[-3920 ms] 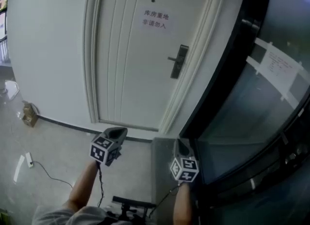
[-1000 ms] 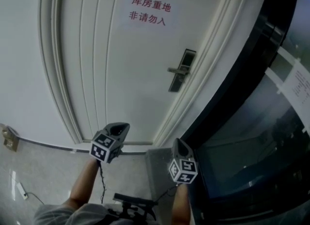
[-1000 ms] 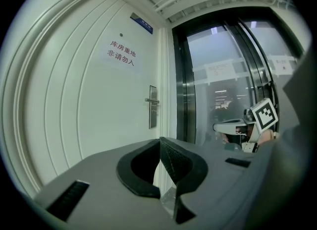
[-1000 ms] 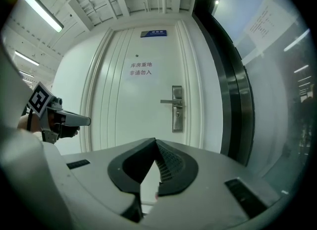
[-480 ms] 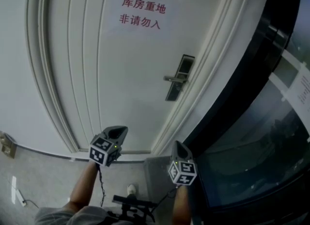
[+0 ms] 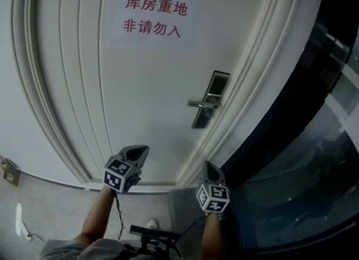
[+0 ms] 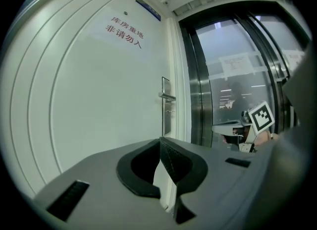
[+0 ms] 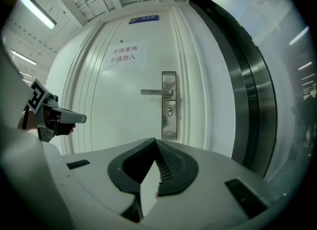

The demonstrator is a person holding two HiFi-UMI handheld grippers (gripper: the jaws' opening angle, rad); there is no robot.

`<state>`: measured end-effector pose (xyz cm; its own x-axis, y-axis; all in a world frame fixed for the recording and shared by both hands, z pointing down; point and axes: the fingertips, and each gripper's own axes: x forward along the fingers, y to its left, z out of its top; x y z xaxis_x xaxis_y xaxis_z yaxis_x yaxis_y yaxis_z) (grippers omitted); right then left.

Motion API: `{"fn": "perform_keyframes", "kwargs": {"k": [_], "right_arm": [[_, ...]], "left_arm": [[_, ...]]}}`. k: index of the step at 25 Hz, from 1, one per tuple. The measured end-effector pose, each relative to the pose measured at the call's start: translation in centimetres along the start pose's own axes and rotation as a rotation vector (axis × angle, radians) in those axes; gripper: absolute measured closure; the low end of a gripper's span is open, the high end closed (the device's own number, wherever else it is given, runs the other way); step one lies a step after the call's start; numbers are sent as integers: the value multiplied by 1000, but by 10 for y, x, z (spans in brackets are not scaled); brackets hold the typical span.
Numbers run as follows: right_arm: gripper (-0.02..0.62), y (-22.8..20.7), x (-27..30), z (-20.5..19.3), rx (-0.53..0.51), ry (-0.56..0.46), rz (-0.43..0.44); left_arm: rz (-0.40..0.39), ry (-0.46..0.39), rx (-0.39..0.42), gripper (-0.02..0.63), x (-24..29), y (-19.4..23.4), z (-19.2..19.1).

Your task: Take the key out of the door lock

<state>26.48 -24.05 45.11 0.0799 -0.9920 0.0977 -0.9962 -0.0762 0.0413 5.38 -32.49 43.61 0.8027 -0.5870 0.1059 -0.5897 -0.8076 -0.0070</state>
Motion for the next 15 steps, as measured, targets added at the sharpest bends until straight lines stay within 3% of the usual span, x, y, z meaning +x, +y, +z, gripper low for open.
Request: {"fn": "perform_keyframes", "kwargs": {"k": [15], "right_arm": [[583,-36,87,28,-125,-11,26]], "left_arm": [[34,26,-38,614,74,40,3]]}}
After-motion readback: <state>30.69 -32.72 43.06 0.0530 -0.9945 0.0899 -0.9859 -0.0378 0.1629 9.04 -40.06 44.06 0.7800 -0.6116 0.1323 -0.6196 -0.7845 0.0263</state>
